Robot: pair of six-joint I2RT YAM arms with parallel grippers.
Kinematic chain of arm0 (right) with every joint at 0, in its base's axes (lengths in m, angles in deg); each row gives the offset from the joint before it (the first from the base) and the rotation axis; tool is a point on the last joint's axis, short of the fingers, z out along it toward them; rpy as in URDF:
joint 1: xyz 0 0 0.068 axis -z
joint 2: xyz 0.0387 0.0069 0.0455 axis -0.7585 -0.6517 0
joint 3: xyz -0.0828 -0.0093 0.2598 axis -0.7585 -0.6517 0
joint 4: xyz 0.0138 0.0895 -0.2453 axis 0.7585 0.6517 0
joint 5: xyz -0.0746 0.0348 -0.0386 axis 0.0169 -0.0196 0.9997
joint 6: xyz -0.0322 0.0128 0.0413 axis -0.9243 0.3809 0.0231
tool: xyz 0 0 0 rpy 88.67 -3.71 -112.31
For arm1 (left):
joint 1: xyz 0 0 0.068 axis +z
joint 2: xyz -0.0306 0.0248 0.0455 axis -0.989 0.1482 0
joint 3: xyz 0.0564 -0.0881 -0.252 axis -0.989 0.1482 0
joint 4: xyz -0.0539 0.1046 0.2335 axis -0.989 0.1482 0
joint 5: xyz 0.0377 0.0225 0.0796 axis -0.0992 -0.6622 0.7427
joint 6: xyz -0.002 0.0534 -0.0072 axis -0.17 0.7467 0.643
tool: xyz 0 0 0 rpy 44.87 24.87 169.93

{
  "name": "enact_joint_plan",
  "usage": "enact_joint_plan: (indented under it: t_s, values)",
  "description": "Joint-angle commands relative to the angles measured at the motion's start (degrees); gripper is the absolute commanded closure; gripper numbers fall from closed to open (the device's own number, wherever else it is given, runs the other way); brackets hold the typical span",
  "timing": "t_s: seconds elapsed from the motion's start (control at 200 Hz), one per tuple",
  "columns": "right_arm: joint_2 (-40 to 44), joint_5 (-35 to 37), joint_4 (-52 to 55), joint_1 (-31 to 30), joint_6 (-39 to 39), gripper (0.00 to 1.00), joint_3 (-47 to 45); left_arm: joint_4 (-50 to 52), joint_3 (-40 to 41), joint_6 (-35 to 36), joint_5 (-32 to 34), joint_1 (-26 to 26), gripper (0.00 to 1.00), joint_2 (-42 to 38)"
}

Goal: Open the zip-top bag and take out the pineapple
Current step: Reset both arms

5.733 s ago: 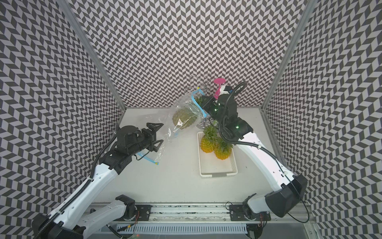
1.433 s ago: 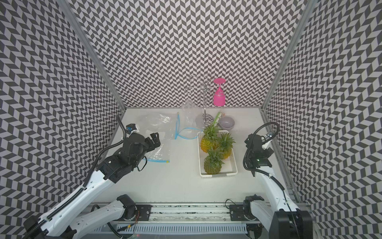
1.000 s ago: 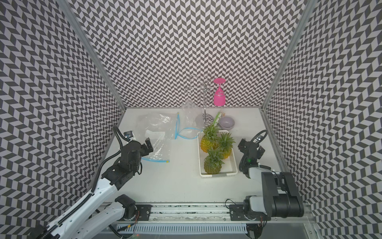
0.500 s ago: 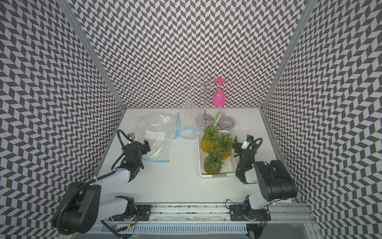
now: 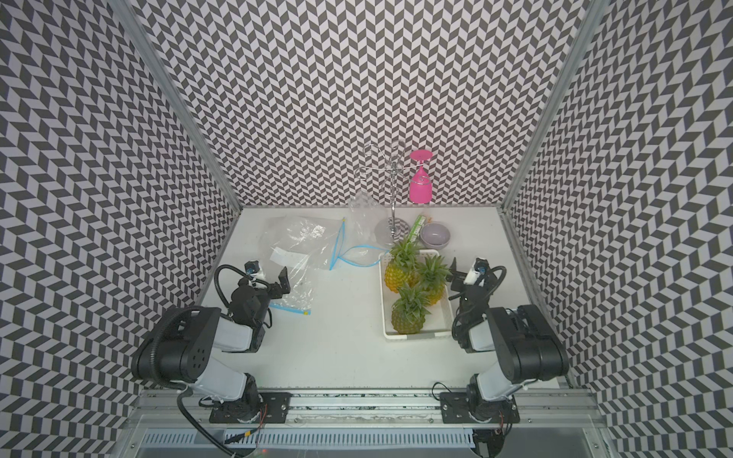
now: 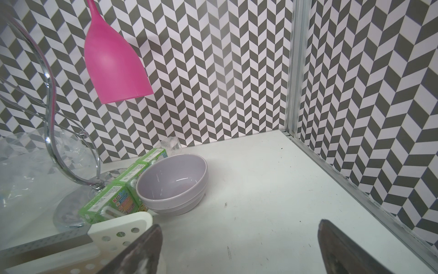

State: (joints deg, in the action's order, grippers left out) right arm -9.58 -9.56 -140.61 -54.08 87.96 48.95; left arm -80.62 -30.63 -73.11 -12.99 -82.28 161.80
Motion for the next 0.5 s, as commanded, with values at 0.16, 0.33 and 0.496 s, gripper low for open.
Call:
enact_joint_plan:
  t_s: [0.16,0.33,0.496]
  values:
    - [-0.7,0.9,-3.9,-0.4,-0.8,0.00,0.0,-5.1,-1.9,1.7,0.4,0.4,0.00,0.3]
    - [-0.7,0.9,-3.9,-0.3,-0.8,0.00,0.0,-3.9,-2.2,2.3,1.5,-0.5,0.00,0.1]
    - [-0.7,0.9,-3.9,-0.4,-0.9,0.00,0.0,-2.8,-2.9,2.1,0.8,-0.1,0.00,0.4]
